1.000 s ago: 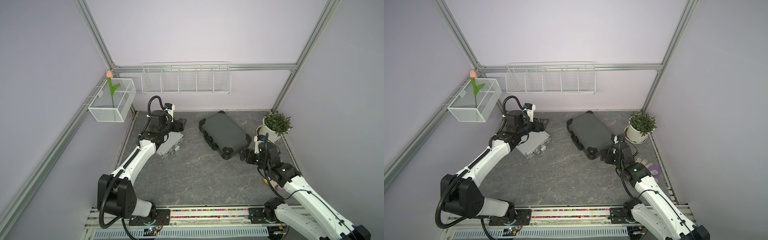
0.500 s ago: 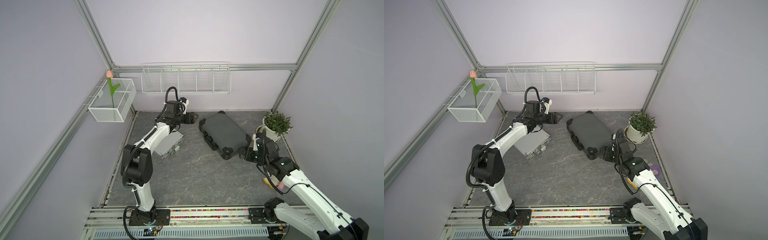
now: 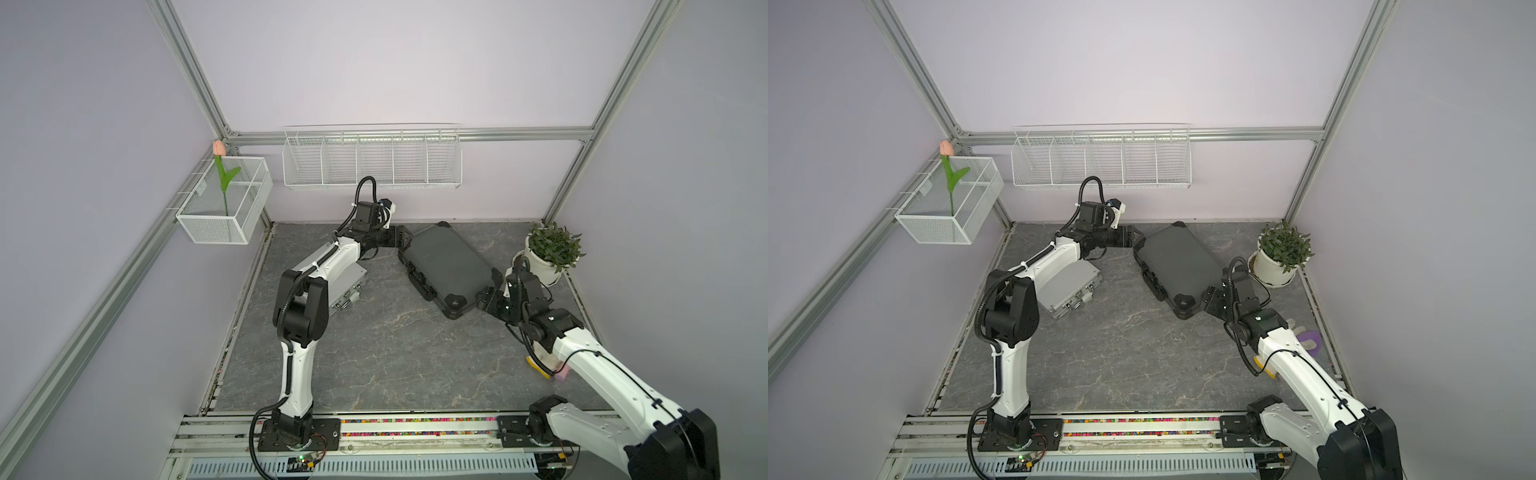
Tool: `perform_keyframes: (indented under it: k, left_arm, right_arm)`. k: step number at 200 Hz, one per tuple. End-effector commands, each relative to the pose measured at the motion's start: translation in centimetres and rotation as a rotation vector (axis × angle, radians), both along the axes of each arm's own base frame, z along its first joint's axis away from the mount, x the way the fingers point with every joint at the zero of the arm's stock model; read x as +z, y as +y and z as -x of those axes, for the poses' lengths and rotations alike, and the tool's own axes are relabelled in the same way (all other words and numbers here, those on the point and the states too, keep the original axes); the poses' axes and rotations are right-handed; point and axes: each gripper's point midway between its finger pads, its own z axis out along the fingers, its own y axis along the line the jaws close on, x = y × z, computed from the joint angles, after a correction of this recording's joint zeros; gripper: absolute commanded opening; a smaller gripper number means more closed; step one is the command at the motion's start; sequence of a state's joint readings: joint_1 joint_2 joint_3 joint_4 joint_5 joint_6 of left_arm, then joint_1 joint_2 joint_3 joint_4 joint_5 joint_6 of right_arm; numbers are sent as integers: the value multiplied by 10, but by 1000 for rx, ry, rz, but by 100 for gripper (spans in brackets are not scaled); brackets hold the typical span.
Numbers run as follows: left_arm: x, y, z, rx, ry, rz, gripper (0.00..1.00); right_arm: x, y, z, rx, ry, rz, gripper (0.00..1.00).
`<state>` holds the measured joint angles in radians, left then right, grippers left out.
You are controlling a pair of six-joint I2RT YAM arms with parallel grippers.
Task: Open the poker set cases
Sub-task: Adjust the poker set case at the center of the board.
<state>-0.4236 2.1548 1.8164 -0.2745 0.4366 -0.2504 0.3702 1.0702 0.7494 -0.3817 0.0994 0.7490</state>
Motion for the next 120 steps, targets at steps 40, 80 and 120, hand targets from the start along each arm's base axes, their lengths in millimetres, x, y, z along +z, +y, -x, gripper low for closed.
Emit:
perform_keyframes:
  k: [40, 80, 120]
  left_arm:
    - [-16, -18, -16, -19, 54, 22, 77]
    - [-26, -28, -19, -40, 64, 9, 77]
    - [-37, -38, -21, -62, 83, 3, 77]
  right_arm:
    - [-14, 5, -20, -61, 38, -71, 83]
    - [-18, 7, -23, -65, 55, -87, 86]
    - [-21, 3, -25, -87, 55, -94, 89]
